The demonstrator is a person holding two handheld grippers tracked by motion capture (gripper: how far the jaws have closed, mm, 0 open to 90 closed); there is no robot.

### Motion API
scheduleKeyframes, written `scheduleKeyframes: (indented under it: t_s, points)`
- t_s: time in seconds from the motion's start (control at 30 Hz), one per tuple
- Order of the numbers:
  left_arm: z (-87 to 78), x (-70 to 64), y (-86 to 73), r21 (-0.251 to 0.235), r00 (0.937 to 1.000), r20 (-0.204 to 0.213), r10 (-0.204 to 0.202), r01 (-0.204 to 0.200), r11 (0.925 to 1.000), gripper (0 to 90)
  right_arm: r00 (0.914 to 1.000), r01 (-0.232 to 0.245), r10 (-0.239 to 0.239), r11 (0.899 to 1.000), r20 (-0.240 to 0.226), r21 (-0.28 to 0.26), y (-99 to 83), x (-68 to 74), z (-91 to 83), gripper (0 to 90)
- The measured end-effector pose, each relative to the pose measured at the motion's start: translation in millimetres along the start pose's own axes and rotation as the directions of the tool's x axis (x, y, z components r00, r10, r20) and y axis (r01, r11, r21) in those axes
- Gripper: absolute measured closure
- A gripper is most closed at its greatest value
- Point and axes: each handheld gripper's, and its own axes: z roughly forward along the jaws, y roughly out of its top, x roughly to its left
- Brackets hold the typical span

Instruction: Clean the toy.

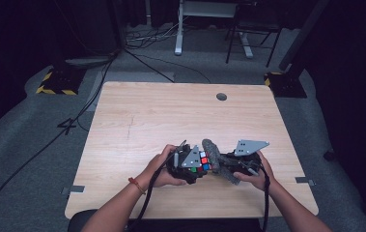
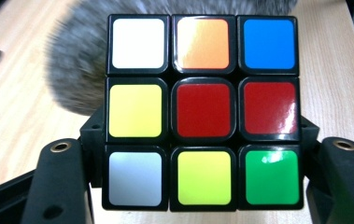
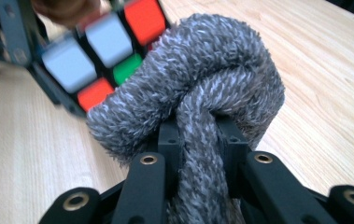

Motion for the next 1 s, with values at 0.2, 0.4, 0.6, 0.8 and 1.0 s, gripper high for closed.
scheduleKeyframes:
  t_s: [0.2,0.4,0.6,0.8,1.0]
  points:
    - [-4.3,7.1,-4.1,-0.005,0.9996,-0.017,-0.023,0.023,0.9997,33.5,0.9994,0.028,-0.028,1.000,-0.019,-0.004,0.5,8.5,-1.1,76.4]
    - [8.3,5.4,-6.9,0.032,0.9993,0.003,-0.036,0.036,0.9988,33.4,0.9974,0.061,-0.064,0.994,-0.032,-0.092,12.8,20.9,-6.6,76.3]
    - [25.5,-3.9,-2.4,0.057,0.9991,0.041,-0.013,0.011,0.9983,33.4,0.9982,0.051,-0.055,0.991,-0.026,-0.127,16.2,19.0,-10.3,76.2]
    - [16.5,-2.5,-0.1,0.018,0.9992,0.037,-0.014,0.013,0.9998,33.5,1.0000,0.009,-0.009,0.996,0.002,-0.087,8.6,5.5,-8.6,76.2]
    - [1.5,1.3,0.5,-0.028,0.9998,0.012,-0.015,0.016,0.9995,33.4,0.9997,-0.022,0.023,0.999,0.010,-0.023,-3.0,-4.5,-2.1,76.2]
